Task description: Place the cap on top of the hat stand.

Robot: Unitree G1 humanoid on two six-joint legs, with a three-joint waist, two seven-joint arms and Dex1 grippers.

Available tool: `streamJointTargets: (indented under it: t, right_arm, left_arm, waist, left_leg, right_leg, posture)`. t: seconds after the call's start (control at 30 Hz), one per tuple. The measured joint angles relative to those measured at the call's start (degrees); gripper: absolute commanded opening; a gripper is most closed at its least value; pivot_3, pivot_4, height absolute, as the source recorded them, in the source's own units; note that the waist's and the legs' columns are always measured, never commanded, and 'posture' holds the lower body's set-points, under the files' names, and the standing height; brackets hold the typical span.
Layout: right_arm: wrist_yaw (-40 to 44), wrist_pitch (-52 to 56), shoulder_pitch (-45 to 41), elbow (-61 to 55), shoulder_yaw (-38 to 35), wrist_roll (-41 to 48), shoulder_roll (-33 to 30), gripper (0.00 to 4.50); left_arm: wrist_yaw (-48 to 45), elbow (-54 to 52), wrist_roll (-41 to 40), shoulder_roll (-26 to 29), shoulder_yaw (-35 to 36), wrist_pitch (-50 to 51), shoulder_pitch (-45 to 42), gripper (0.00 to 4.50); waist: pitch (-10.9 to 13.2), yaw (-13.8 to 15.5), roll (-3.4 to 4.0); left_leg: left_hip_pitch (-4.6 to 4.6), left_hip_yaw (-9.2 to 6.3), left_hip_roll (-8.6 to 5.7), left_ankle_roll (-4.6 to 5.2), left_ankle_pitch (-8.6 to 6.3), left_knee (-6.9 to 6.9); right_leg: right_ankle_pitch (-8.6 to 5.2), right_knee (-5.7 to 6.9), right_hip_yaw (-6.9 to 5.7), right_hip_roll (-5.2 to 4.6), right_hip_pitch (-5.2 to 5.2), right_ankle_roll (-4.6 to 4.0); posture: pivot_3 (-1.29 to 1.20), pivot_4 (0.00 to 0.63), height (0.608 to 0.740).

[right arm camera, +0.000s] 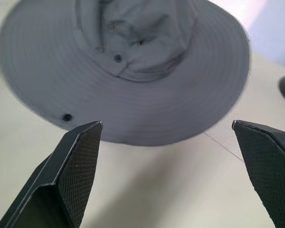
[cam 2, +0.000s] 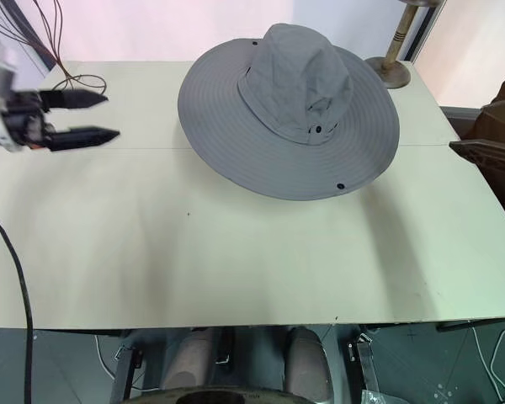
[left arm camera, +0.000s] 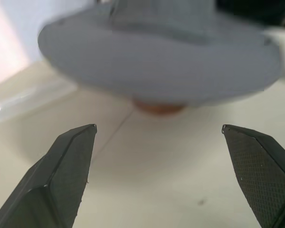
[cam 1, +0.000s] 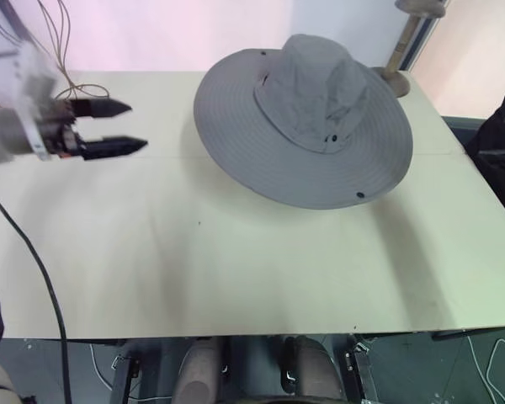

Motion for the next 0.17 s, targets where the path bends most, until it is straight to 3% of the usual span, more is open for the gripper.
streamJointTargets:
  t: [0.17]
  right_arm:
    - [2.24, -1.1, -4.58, 3.0, 5.26, -1.28, -0.04, 4.5]
  left_arm:
    - [-4.31, 4.16, 2.75, 0.48, 0.07, 1.92, -6.39, 4.45]
  waist:
    - [0.01, -0.05, 0.02]
  left_leg:
    - [-0.08, 0.06, 0.01, -0.01, 0.0, 0.01]
  right_leg:
    - [0.0, 0.02, 0.0, 0.0, -0.1, -0.01]
  posture:
    - [0.0, 0.15, 0.74]
